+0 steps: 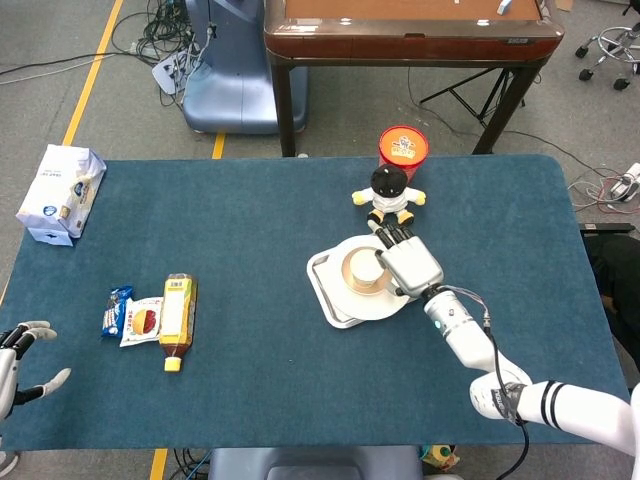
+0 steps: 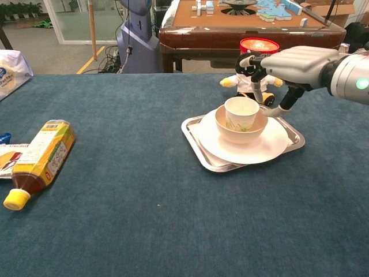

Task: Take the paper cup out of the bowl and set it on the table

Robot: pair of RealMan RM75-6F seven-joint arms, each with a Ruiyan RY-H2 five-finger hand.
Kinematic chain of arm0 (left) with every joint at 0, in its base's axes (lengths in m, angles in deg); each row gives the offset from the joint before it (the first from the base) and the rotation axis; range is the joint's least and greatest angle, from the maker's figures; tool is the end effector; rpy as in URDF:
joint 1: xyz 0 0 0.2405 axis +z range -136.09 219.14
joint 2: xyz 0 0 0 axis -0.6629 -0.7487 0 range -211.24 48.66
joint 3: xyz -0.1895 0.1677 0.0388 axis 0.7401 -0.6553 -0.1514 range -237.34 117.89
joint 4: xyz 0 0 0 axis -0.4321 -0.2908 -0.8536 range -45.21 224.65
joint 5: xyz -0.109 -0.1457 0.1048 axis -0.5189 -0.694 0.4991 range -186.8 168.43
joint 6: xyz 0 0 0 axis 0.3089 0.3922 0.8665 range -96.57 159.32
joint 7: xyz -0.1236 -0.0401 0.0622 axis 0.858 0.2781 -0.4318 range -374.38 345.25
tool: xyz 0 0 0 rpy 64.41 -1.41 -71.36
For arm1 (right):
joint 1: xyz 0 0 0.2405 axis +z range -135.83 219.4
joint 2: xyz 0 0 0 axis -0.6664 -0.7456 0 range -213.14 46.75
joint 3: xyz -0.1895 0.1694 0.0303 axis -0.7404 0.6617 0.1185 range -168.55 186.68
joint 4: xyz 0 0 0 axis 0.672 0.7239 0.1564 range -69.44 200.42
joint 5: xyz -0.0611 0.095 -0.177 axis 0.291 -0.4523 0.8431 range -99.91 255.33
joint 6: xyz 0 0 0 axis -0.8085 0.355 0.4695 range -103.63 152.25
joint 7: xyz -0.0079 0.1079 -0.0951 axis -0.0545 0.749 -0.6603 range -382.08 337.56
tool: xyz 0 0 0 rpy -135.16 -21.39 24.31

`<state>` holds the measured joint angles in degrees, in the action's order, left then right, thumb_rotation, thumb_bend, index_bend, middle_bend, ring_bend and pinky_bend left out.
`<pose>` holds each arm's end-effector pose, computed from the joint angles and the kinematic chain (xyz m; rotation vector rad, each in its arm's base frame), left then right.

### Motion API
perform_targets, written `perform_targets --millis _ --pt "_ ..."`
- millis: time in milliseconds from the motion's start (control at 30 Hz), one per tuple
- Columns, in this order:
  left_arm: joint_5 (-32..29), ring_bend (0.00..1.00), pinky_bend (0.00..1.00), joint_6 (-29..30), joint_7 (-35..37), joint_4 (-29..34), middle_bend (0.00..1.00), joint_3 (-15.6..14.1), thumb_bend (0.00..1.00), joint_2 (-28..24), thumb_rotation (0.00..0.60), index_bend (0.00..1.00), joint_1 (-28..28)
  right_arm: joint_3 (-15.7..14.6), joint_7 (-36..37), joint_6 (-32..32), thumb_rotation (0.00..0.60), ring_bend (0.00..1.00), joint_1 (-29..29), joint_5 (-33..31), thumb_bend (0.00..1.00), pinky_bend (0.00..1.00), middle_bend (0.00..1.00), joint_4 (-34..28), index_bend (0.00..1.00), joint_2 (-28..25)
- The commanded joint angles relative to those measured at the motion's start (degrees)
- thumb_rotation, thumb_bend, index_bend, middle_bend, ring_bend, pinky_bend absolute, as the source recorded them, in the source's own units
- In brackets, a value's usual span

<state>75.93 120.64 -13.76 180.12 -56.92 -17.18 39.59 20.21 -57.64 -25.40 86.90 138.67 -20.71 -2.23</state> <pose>-0.3240 0.1647 0.1729 -1.3070 -0.8678 -0.8909 -0.1522 -0.3682 0.0209 1.9639 -0.6214 0.6815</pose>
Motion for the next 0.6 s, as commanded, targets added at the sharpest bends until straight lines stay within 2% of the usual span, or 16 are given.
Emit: perform_targets --millis 33,600 --pt "-0.04 0.33 0.53 -0.04 0.07 0.04 0.31 0.03 0.13 -0.07 0.600 0.40 0.02 -0.38 -0.59 -0.33 0.600 0.00 0.42 -0.55 0.35 0.16 0.03 0.17 0.49 0.27" --pt "-0.18 0.33 0.53 -0.68 0.19 0.44 0.31 -0.01 0.13 -0.41 0.600 0.40 0.04 -2.08 -2.00 -0.62 0.600 0.00 2.72 -3.49 0.36 0.16 0.03 2.23 0.49 2.02"
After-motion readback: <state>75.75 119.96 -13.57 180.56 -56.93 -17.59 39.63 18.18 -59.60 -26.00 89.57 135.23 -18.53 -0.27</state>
